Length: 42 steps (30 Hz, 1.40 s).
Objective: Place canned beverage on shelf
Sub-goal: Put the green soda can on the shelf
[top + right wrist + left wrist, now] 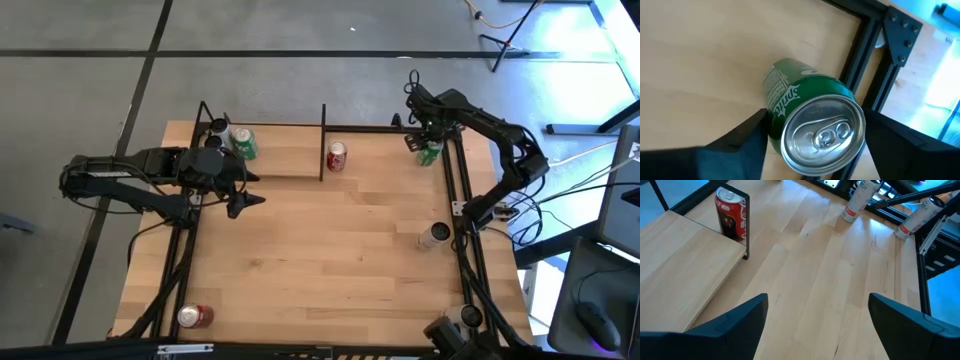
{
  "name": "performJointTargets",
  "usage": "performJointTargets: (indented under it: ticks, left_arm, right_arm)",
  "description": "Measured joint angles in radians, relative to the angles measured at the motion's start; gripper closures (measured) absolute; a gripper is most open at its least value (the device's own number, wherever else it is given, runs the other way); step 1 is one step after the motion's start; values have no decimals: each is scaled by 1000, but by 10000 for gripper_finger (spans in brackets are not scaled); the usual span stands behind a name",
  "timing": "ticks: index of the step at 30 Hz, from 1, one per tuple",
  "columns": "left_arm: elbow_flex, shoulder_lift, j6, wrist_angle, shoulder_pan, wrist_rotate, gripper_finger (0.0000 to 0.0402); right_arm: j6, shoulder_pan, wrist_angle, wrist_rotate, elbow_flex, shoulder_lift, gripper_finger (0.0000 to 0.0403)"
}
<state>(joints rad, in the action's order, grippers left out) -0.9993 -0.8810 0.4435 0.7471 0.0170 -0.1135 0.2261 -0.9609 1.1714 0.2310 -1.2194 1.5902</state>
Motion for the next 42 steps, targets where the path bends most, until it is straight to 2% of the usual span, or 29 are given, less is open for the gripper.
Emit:
performJointTargets:
  ticks: [3, 9, 16, 21, 29, 35, 42]
  left_arm:
    - [0, -2, 0, -2, 0, -1, 69]
    - [0, -3, 57, -1, 0, -18, 69]
    - [0, -3, 134, 0, 0, -134, 69]
    - [0, -3, 158, 0, 0, -163, 69]
    - [0, -3, 166, 3, -30, -159, 69]
    - [0, -24, 186, 3, -108, -158, 69]
    - [0, -76, 186, 2, -198, -158, 69]
  right_arm:
    - [-46, 1, -15, -8, 0, -1, 167]
    - [-138, 6, -26, -24, 2, -20, 167]
    - [-179, 99, -3, -88, 6, -98, 167]
    - [-149, 237, 62, -88, 6, -141, 167]
    - [64, 549, 78, -124, 4, -154, 173]
    - [273, 762, -52, -249, 3, -150, 188]
    - [407, 932, -199, -247, 3, -90, 188]
